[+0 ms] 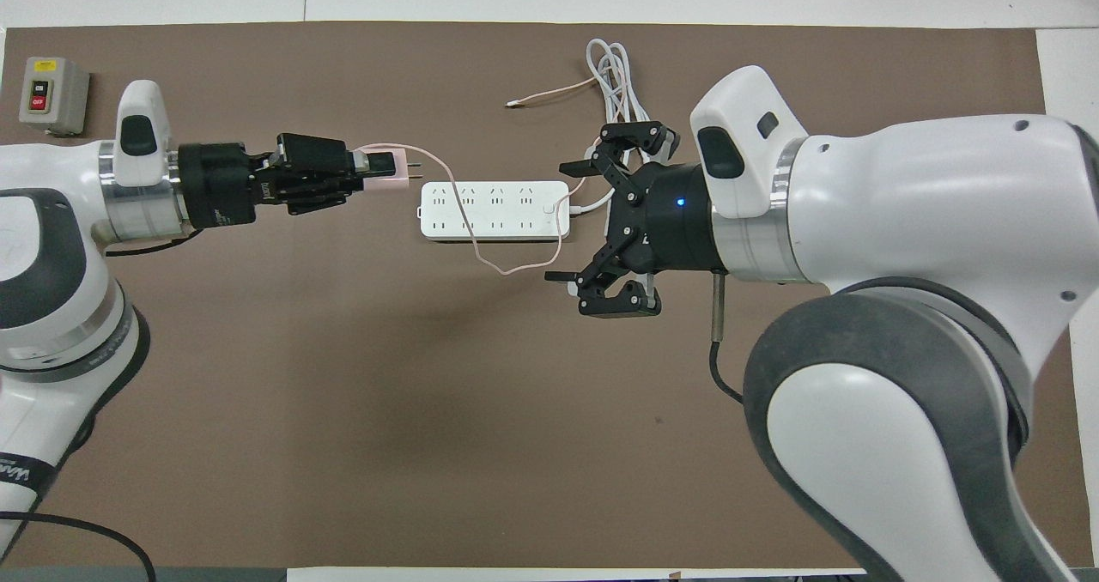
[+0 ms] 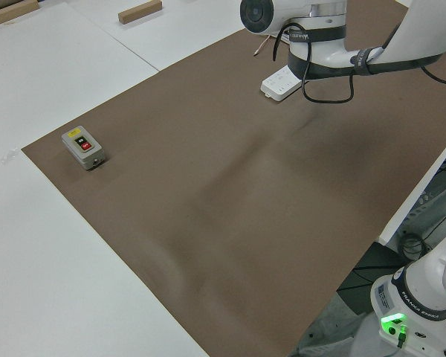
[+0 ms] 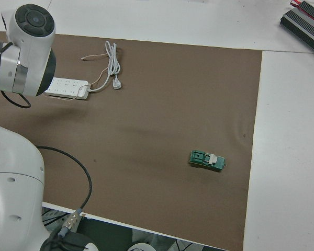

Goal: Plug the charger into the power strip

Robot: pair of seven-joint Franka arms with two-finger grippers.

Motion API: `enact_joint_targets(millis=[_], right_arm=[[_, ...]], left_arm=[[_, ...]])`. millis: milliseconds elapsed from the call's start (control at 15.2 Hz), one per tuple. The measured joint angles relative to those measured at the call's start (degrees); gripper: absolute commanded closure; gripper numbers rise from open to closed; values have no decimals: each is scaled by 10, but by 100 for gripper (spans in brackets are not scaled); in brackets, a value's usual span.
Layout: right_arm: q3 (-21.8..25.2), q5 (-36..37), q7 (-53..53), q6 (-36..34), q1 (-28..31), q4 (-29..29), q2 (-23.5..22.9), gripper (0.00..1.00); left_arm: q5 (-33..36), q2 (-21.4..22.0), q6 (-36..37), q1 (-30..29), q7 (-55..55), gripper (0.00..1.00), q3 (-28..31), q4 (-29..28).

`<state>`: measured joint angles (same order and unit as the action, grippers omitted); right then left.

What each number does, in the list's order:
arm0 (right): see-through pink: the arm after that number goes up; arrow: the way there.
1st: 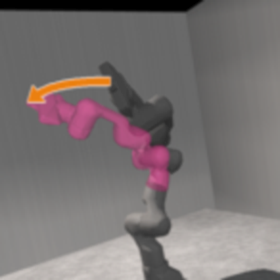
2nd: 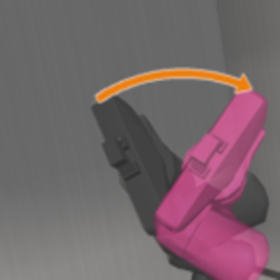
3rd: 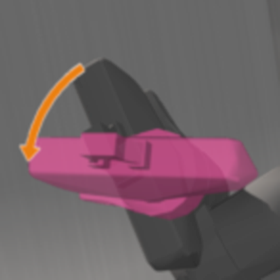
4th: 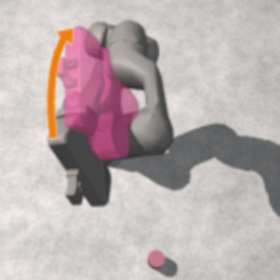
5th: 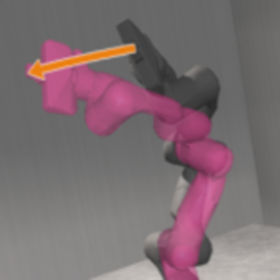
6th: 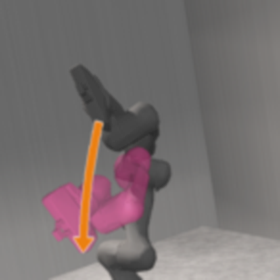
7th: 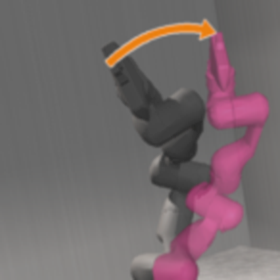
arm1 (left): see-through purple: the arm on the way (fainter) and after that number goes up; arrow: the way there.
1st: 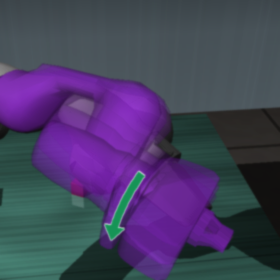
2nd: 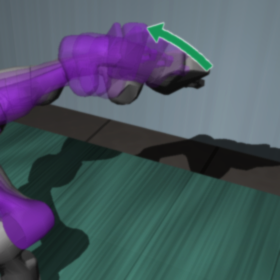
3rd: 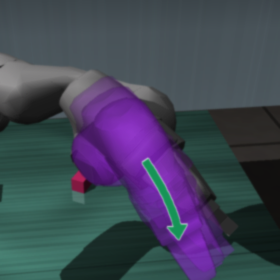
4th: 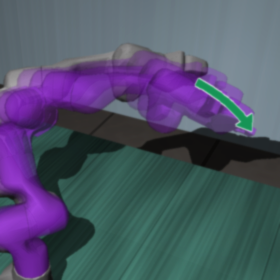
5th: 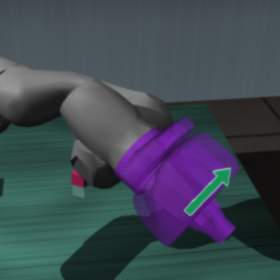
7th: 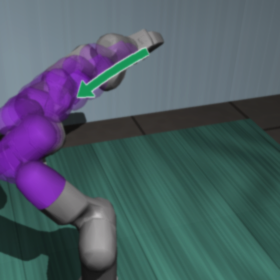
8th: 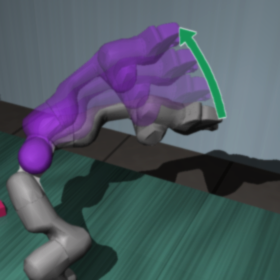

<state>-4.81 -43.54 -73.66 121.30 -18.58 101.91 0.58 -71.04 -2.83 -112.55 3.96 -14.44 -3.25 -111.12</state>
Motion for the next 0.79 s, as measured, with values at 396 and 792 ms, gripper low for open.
enact_joint_targets(millis=[396, 792], right_arm=[[2, 60, 106, -75, 46, -1, 29, 0], [3, 152, 263, -126, 61, -1, 68, 0]], left_arm=[[289, 45, 24, -6, 184, 100, -2, 39], [502, 50, 91, -4, 281, 100, -7, 51]])
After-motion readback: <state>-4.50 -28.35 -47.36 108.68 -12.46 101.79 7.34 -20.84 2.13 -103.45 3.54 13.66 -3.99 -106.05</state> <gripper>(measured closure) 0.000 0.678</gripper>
